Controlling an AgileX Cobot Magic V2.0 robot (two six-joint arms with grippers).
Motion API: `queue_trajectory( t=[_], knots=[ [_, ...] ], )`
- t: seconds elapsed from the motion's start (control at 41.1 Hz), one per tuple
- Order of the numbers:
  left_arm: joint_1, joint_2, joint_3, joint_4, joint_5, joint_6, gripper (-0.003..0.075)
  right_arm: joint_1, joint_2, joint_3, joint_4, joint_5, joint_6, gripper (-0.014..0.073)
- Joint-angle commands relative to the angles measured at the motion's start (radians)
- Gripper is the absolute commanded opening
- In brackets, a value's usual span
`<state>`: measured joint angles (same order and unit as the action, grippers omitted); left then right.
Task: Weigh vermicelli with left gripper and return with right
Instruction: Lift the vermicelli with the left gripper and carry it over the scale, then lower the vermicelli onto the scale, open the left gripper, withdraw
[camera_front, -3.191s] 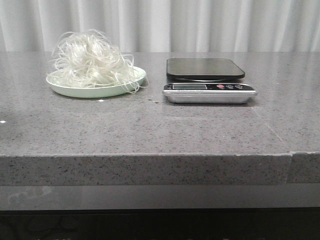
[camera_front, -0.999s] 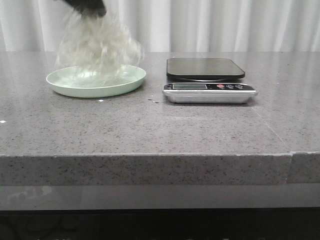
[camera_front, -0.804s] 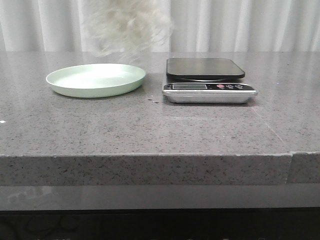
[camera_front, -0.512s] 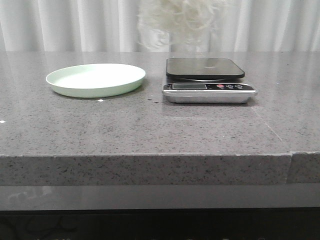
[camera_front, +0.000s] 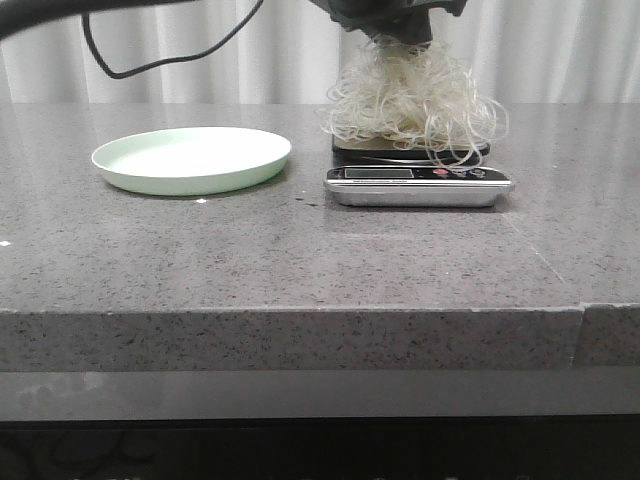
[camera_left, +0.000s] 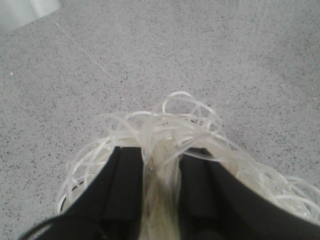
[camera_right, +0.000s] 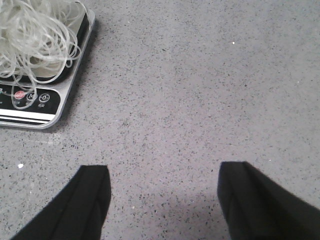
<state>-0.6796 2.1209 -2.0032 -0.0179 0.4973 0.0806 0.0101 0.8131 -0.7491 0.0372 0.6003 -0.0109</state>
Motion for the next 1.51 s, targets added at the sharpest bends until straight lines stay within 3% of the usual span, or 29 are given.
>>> queue_trajectory(
  t=[0.0,0.073,0.317,0.585,0.755,1.242,1.486],
  knots=[
    [-0.007,-0.064,-0.041,-0.006,-0.057,-0.001,0.0401,-0.003,-0.002,-0.024,-0.009,-0.064,0.000,0.0556],
    [-0.007,-0.082,-0.041,-0.006,-0.050,-0.001,0.0449,-0.003,-0.002,-0.024,-0.009,-0.064,0.000,0.0556],
    [-0.007,-0.208,-0.041,-0.003,0.041,-0.001,0.0449,0.012,-0.005,-0.024,-0.009,-0.052,0.000,0.0556],
    [-0.004,-0.406,-0.041,0.018,0.201,-0.001,0.0449,0.149,-0.005,-0.024,-0.011,-0.045,-0.009,0.0556],
    [-0.008,-0.541,0.019,0.010,0.243,-0.001,0.0449,0.161,-0.005,-0.024,-0.011,-0.029,-0.009,0.0556],
    [-0.008,-1.031,0.632,0.009,0.060,-0.001,0.0449,0.162,-0.005,-0.024,-0.011,-0.025,-0.009,0.0556],
    [-0.008,-1.273,0.906,0.006,0.053,-0.001,0.0449,0.162,-0.005,-0.024,-0.011,-0.011,-0.010,0.0556]
  ],
)
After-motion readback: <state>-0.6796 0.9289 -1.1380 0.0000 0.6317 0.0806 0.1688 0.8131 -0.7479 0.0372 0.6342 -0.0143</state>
